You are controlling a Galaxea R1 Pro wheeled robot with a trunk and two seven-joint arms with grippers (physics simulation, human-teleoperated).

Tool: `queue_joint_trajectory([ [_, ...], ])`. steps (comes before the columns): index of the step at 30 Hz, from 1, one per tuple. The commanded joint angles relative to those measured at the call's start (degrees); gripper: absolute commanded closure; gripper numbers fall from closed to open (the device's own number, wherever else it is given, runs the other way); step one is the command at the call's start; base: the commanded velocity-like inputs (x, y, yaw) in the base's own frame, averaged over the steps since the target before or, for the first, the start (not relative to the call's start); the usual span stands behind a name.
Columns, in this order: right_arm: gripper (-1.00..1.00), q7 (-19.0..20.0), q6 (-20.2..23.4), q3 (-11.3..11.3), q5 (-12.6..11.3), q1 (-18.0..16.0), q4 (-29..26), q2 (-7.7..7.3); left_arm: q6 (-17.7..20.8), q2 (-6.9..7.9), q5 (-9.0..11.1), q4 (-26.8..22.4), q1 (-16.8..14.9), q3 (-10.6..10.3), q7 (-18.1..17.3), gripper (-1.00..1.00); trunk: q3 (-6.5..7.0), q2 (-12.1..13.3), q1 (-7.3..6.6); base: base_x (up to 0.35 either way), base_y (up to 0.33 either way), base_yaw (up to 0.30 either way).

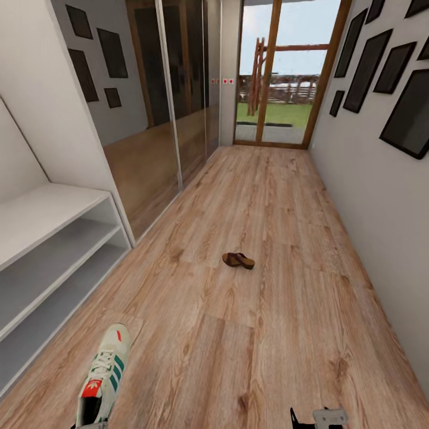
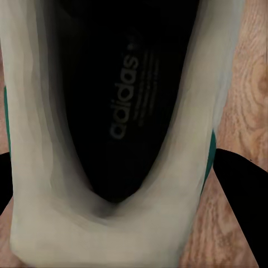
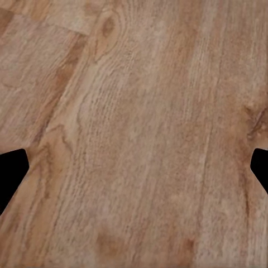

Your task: Pick up the two gym shoes and the two sandals from the corridor floor and place them onto the hallstand (shoe rack) in the corridor, making sure they are on the rack and not on the floor. Arrange them so the two gym shoes are next to each other and the two sandals are next to each other.

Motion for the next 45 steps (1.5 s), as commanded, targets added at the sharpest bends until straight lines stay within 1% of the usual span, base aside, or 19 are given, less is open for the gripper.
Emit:
queue_joint_trajectory([
  [1, -1.0, -0.2, -0.2, -0.1, 0.6, 0.0, 0.0, 0.07, -0.1, -0.01, 0.4, 0.4, -0.1, 0.1, -0.5, 1.0, -0.04, 0.0, -0.01, 0.0, 0.0, 0.0],
  [7, -1.0, -0.3, -0.1, -0.3, 0.7, 0.0, 0.9, 0.13, -0.2, 0.01, 0.0, 1.4, -0.3, -0.3, -0.5, 1.0, -0.04, 0.0, -0.01, 0.0, 0.0, 0.0],
  [12, -1.0, -0.3, -0.1, -0.4, 0.7, 0.0, 0.4, -0.2, 0.2, 0.68, 0.2, 1.4, -1.4, 0.0, -0.5, 1.0, -0.04, 0.0, -0.01, 0.0, 0.0, 0.0],
  [15, -1.0, -0.3, 0.3, -0.4, 0.7, -0.8, -0.6, -0.51, 1.1, 1.09, 0.2, 2.1, -2.4, 0.0, -0.4, 1.0, -0.04, 0.0, -0.01, 0.0, 0.0, 0.0],
  [17, -1.0, -0.3, 0.8, -0.4, 0.7, -1.4, -1.2, -0.58, 1.7, 1.09, 0.1, 2.8, -3.0, -0.1, -0.4, 1.0, -0.04, 0.0, -0.01, 0.0, 0.0, 0.0],
  [19, -1.0, -0.3, 1.4, -0.4, 0.8, -2.1, -1.9, -0.67, 2.4, 0.76, 0.0, 3.4, -3.7, -0.4, -0.4, 1.0, -0.04, 0.0, -0.01, 0.0, 0.0, 0.0],
  [23, -1.0, -0.4, 2.7, -0.4, 0.8, -3.4, -3.2, -0.72, 3.6, 0.36, -1.1, 4.8, -5.0, -0.4, 0.5, 1.0, -0.04, 0.0, -0.01, 0.0, 0.0, 0.0],
  [28, -1.0, -0.4, 4.3, -0.4, 0.8, -5.0, -4.8, -0.73, 5.2, 0.2, -2.7, 6.4, -6.6, -0.4, 2.0, 1.0, -0.04, 0.0, -0.01, 0.0, 0.0, 0.0],
  [29, -1.0, -0.4, 13.0, -0.4, 0.8, -25.4, -6.1, -0.73, 10.4, 0.27, -5.8, 8.1, -31.0, -0.4, 6.6, 1.0, -0.04, 0.0, -0.01, 0.0, 0.0, 0.0],
  [33, -1.0, -0.4, 13.0, -0.4, 0.8, -26.0, -5.6, -0.74, 10.5, 0.64, -6.1, 8.5, -30.9, -0.7, 6.8, 1.0, -0.04, 0.0, -0.01, 0.0, 0.0, 0.0],
  [35, -1.0, -0.4, 13.0, -0.3, 0.8, -26.1, -4.3, -0.75, 10.2, 0.72, -6.2, 8.6, -30.4, -0.7, 6.7, 1.0, -0.04, 0.0, -0.01, 0.0, 0.0, 0.0],
  [39, -1.0, -0.4, 12.6, -0.2, 0.8, -26.2, 1.6, -0.85, 8.6, 0.86, -6.7, 8.7, -29.0, -0.8, 6.6, 1.0, -0.04, 0.0, -0.01, 0.0, 0.0, 0.0],
  [40, -1.0, -0.4, 12.3, -0.2, 0.8, -26.2, 4.9, -1.25, 6.8, 0.9, -6.9, 8.8, -27.4, -0.9, 6.6, 1.0, -0.04, 0.0, -0.01, 0.0, 0.0, 0.0],
  [42, -1.0, -0.4, 10.5, -0.1, 0.7, -26.2, 8.8, -2.52, 4.0, 0.92, -7.0, 9.2, -25.0, -0.9, 6.6, 1.0, -0.04, 0.0, -0.01, 0.0, 0.0, 0.0],
  [43, -1.0, -0.4, 9.0, -0.1, 0.8, -26.2, 10.6, -3.18, 2.9, 0.93, -7.1, 9.5, -23.8, -0.9, 6.6, 1.0, -0.04, 0.0, -0.01, 0.0, 0.0, 0.0],
  [44, -1.0, -0.3, 6.1, -0.1, 0.7, -26.2, 13.8, -4.08, 1.7, 0.95, -7.2, 10.1, -22.1, -0.9, 6.5, 1.0, -0.04, 0.0, -0.01, 0.0, 0.0, 0.0],
  [45, -1.0, -0.3, 5.1, -0.1, 0.7, -26.2, 15.0, -4.32, 1.4, 0.97, -7.2, 10.3, -21.4, -0.9, 6.5, 1.0, -0.04, 0.0, -0.01, 0.0, 0.0, 0.0],
])
